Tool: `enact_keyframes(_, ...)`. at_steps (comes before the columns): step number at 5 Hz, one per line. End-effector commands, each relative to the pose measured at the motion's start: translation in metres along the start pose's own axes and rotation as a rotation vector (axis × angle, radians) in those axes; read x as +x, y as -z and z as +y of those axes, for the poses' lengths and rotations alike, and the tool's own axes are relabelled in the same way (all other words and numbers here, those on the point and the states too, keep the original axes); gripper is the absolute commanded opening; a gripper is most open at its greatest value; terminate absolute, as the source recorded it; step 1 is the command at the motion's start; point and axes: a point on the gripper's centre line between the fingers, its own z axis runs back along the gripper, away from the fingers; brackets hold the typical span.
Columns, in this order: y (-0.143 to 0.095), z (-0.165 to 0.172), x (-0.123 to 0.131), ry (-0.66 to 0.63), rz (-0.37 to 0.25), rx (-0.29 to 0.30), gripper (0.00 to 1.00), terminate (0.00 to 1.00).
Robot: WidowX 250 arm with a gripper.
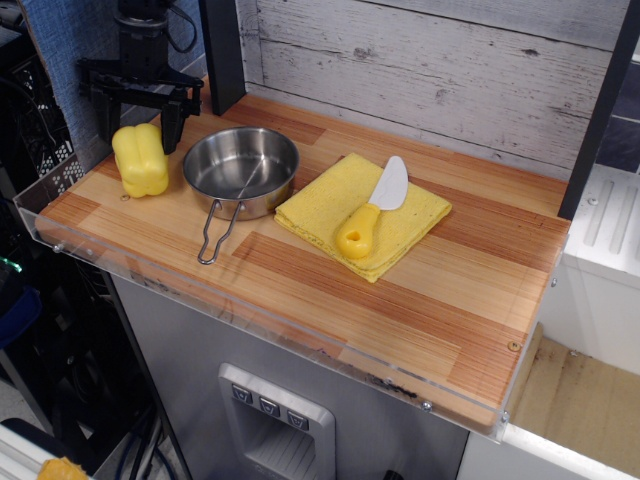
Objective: Place the yellow product next to the yellow napkin
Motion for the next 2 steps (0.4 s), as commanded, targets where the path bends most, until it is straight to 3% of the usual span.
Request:
enact_keyframes(1, -0.020, 0.007, 0.003, -0.014, -0.056, -0.006, 0.00, 0.00)
enact_keyframes(2, -0.038, 0.016, 0.002, -0.034, -0.090, -0.051, 0.00, 0.00)
